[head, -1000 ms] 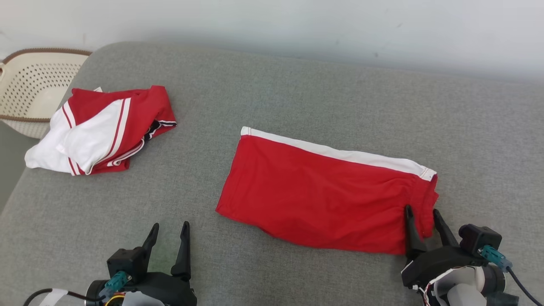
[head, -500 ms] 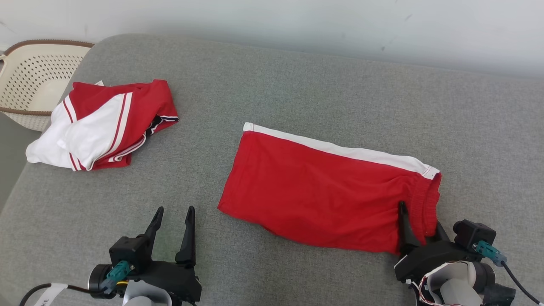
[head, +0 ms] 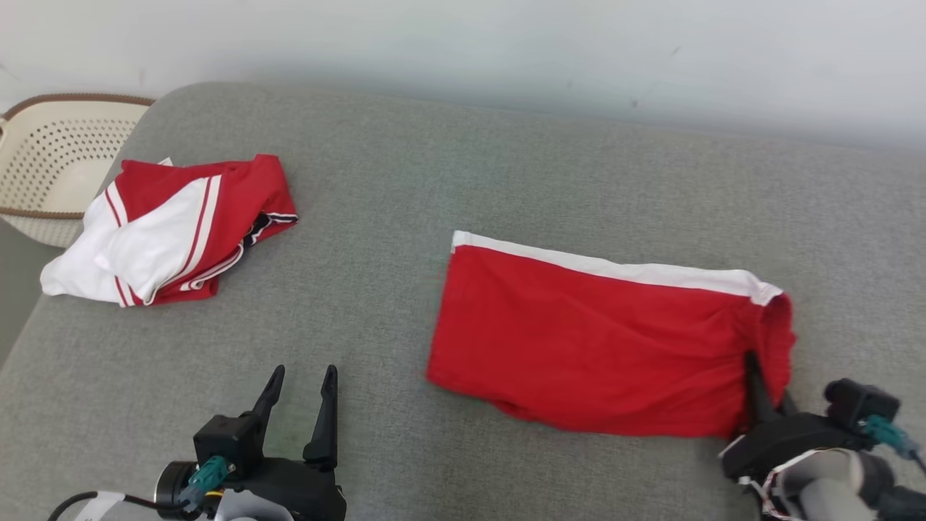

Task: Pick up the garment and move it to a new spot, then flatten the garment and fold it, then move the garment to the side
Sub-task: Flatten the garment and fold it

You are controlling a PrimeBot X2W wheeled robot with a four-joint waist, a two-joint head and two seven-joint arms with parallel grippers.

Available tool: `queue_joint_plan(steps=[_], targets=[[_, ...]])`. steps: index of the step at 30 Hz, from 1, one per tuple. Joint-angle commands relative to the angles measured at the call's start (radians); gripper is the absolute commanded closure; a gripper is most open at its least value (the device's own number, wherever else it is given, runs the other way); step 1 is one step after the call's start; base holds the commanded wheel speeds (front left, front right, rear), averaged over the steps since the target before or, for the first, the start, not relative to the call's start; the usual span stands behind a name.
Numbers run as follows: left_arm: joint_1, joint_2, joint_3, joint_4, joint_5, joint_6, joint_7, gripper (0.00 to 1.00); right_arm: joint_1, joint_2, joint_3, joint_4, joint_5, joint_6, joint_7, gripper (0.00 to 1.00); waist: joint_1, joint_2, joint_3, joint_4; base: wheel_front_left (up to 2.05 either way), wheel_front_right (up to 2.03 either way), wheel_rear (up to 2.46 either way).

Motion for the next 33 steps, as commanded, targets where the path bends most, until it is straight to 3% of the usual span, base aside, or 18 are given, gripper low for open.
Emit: queue_joint_plan(steps=[1, 6, 11, 16, 23, 33], targets=[[0.024, 0.000, -0.002, 0.008, 0.000, 0.000, -0.001, 0.00, -0.001, -0.031, -0.004, -0.003, 0.003, 0.000, 0.000, 1.00, 0.0000, -0.0001, -0.011, -0.014, 0.00, 0.00, 0.00], [0.021, 0.001, -0.015, 0.014, -0.011, 0.001, -0.001, 0.00, -0.044, -0.110, 0.023, 0.002, -0.017, 0.000, 0.000, 1.00, 0.0000, -0.0001, -0.012, -0.037, 0.00, 0.00, 0.00], [0.015, 0.001, -0.031, 0.031, -0.025, 0.004, -0.001, 0.00, -0.106, -0.155, 0.146, -0.011, -0.011, 0.000, 0.000, 1.00, 0.0000, -0.0001, -0.014, -0.056, 0.00, 0.00, 0.00], [0.021, 0.001, -0.051, 0.052, -0.030, 0.007, -0.001, 0.00, -0.157, -0.136, 0.366, -0.056, 0.101, 0.000, 0.007, 1.00, 0.0000, -0.0001, -0.024, -0.064, 0.00, 0.00, 0.00], [0.025, 0.001, -0.064, 0.061, -0.035, 0.002, -0.001, 0.00, -0.214, -0.116, 0.591, -0.104, 0.232, 0.000, 0.037, 1.00, 0.0000, -0.0001, -0.025, -0.035, 0.00, 0.00, 0.00], [0.043, 0.001, -0.093, 0.069, -0.054, 0.009, -0.001, 0.00, -0.303, -0.075, 0.723, 0.037, 0.275, 0.000, 0.013, 0.97, 0.0000, -0.0001, -0.017, 0.074, 0.00, 0.00, 0.00]])
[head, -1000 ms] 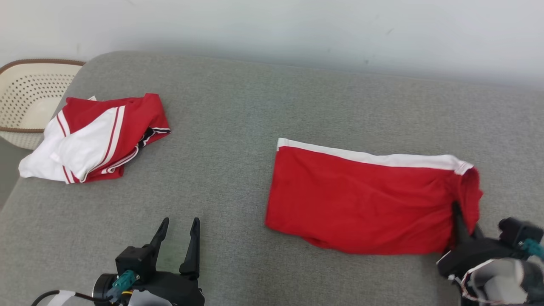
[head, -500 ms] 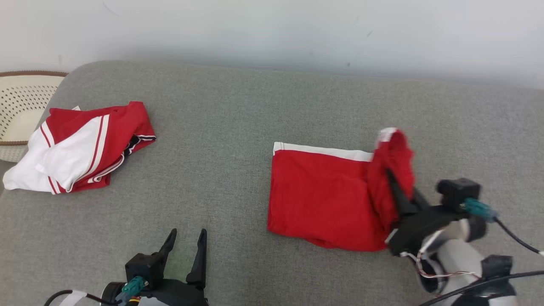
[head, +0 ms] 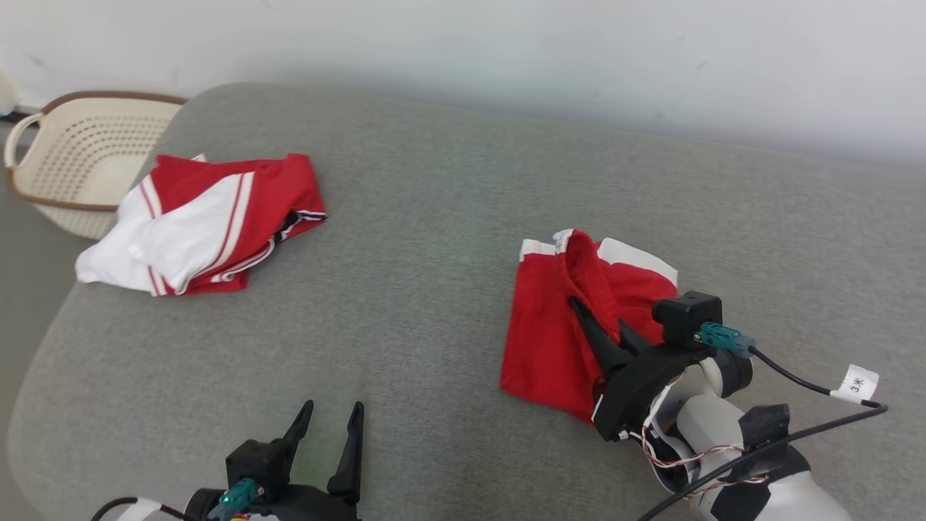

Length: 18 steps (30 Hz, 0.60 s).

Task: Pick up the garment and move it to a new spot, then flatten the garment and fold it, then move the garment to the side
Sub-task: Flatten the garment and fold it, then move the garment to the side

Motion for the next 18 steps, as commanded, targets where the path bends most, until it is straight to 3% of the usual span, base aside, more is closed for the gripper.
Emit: queue_joint_plan(steps=[1, 2, 3, 10, 18], targets=[[0.027, 0.001, 0.002, 0.006, -0.008, 0.003, -0.001, 0.00, -0.015, 0.007, 0.007, 0.017, 0.003, 0.000, -0.008, 0.86, 0.0000, 0.0000, 0.007, 0.046, 0.00, 0.00, 0.00], [0.030, 0.001, 0.006, 0.007, -0.007, 0.002, -0.001, 0.00, -0.022, 0.014, 0.010, 0.029, 0.007, 0.000, -0.012, 0.52, 0.0000, 0.0000, 0.009, 0.055, 0.00, 0.00, 0.00], [0.031, 0.001, 0.009, 0.009, -0.006, 0.002, -0.001, 0.00, -0.029, 0.021, 0.011, 0.041, 0.011, 0.000, -0.012, 0.02, 0.0000, 0.0000, 0.011, 0.063, 0.00, 0.00, 0.00], [0.048, 0.001, 0.038, -0.009, 0.001, 0.006, -0.001, 0.00, -0.037, 0.030, -0.064, -0.016, 0.008, 0.000, -0.018, 0.00, 0.0000, 0.0000, 0.022, 0.063, 0.00, 0.00, 0.00], [0.037, 0.001, 0.037, -0.039, 0.003, 0.010, -0.001, 0.00, 0.092, -0.012, -0.313, -0.103, -0.054, 0.000, -0.018, 0.00, 0.0000, 0.0000, 0.029, 0.018, 0.00, 0.00, 0.00]])
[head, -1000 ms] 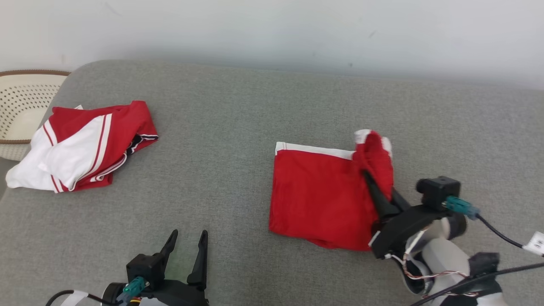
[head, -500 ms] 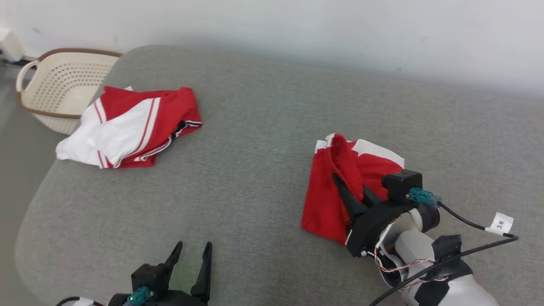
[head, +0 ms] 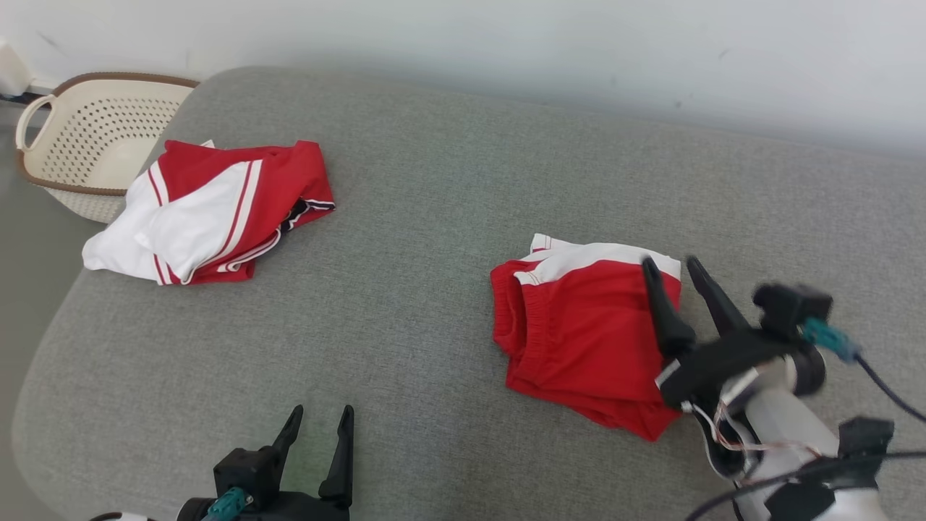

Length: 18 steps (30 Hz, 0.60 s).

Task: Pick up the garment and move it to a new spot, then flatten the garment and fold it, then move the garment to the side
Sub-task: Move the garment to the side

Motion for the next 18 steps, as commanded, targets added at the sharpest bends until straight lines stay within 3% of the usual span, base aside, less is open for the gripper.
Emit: queue_joint_plan(steps=[1, 8, 18], targets=[[-0.003, 0.001, -0.001, -0.004, 0.002, 0.004, -0.001, 0.00, 0.031, -0.005, -0.014, 0.004, -0.015, 0.000, -0.004, 0.00, -0.0001, -0.0001, 0.003, -0.011, 0.00, 0.00, 0.00], [-0.010, 0.001, -0.018, -0.031, 0.012, 0.008, -0.001, 0.00, 0.113, -0.001, -0.052, 0.057, -0.025, 0.000, -0.004, 0.00, -0.0001, -0.0001, 0.008, -0.013, 0.00, 0.00, 0.00], [-0.011, 0.001, -0.034, -0.051, 0.047, 0.004, -0.001, 0.00, 0.096, 0.037, -0.037, 0.124, -0.026, 0.000, -0.004, 0.00, -0.0001, -0.0001, 0.017, 0.024, 0.00, 0.00, 0.00]])
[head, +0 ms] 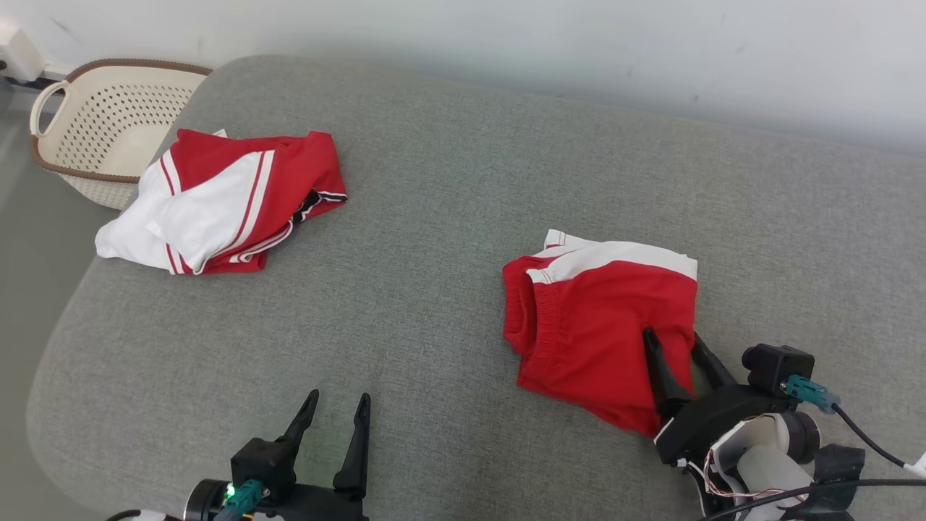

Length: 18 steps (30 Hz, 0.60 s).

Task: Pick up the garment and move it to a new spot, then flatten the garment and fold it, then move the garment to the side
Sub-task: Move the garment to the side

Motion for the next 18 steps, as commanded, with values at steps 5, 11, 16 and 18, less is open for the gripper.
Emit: queue_joint_plan(steps=[5, 11, 16, 18], targets=[[0.019, 0.001, 0.010, 0.002, 0.021, -0.004, -0.001, 0.00, -0.003, 0.017, 0.028, 0.025, 0.013, 0.000, -0.002, 1.00, 0.0000, -0.0001, -0.015, 0.011, 0.00, 0.00, 0.00], [0.034, 0.001, 0.015, -0.002, 0.030, -0.014, -0.001, 0.00, 0.027, 0.003, 0.010, 0.003, 0.009, 0.000, -0.002, 1.00, 0.0000, -0.0001, -0.047, -0.027, 0.00, 0.00, 0.00], [0.036, 0.001, 0.017, -0.006, 0.040, -0.020, -0.001, 0.00, 0.048, 0.002, -0.002, -0.012, -0.006, 0.000, -0.002, 1.00, 0.0000, -0.0001, -0.077, -0.097, 0.00, 0.00, 0.00], [0.035, 0.001, 0.014, -0.009, 0.044, -0.021, -0.001, 0.00, 0.057, 0.002, -0.011, -0.014, -0.009, 0.000, -0.002, 1.00, 0.0000, -0.0001, -0.088, -0.130, 0.00, 0.00, 0.00]])
